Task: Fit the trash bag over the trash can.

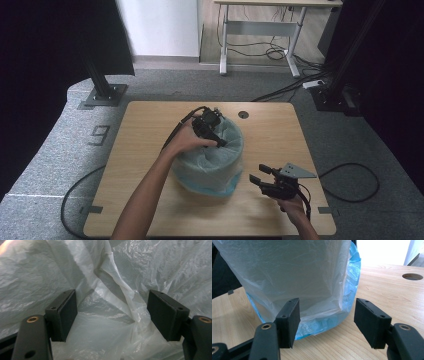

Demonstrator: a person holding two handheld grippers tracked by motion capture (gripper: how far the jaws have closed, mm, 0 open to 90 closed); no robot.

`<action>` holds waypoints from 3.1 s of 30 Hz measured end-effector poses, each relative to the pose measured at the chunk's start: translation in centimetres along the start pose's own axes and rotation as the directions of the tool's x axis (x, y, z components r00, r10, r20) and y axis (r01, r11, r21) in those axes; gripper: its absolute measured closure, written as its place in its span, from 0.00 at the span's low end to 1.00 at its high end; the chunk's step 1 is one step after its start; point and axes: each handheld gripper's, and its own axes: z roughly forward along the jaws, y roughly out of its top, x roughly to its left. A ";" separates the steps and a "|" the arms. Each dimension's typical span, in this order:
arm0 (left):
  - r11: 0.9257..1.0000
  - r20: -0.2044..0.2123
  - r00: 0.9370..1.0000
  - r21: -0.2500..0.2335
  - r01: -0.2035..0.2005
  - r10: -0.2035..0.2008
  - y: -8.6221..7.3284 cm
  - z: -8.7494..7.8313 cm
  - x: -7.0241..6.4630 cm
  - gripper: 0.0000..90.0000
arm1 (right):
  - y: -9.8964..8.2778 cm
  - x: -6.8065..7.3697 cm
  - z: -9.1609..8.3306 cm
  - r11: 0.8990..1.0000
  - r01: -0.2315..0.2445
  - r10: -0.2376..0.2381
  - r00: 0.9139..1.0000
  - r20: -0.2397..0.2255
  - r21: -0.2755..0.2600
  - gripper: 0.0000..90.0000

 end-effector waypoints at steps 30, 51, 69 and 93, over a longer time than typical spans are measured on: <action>0.998 -0.066 0.996 0.005 -0.055 0.055 -3.7 -3.5 -2.0 0.30 | -0.4 0.0 0.0 1.000 -0.003 0.003 1.000 0.014 0.022 0.41; 0.992 -0.091 0.996 -0.127 -0.014 0.002 -6.4 -8.2 -1.3 0.32 | -0.5 -0.1 -0.1 1.000 -0.005 0.005 1.000 0.019 0.021 0.41; 1.000 -0.080 0.997 -0.028 0.012 -0.015 -7.8 -6.5 -0.3 0.36 | -0.6 -0.1 0.0 1.000 -0.008 0.008 1.000 0.017 0.026 0.41; 0.987 -0.005 0.999 -0.158 0.031 -0.033 -8.2 -7.9 -0.1 0.31 | -0.8 -0.5 -0.3 1.000 -0.016 0.016 1.000 0.023 0.024 0.41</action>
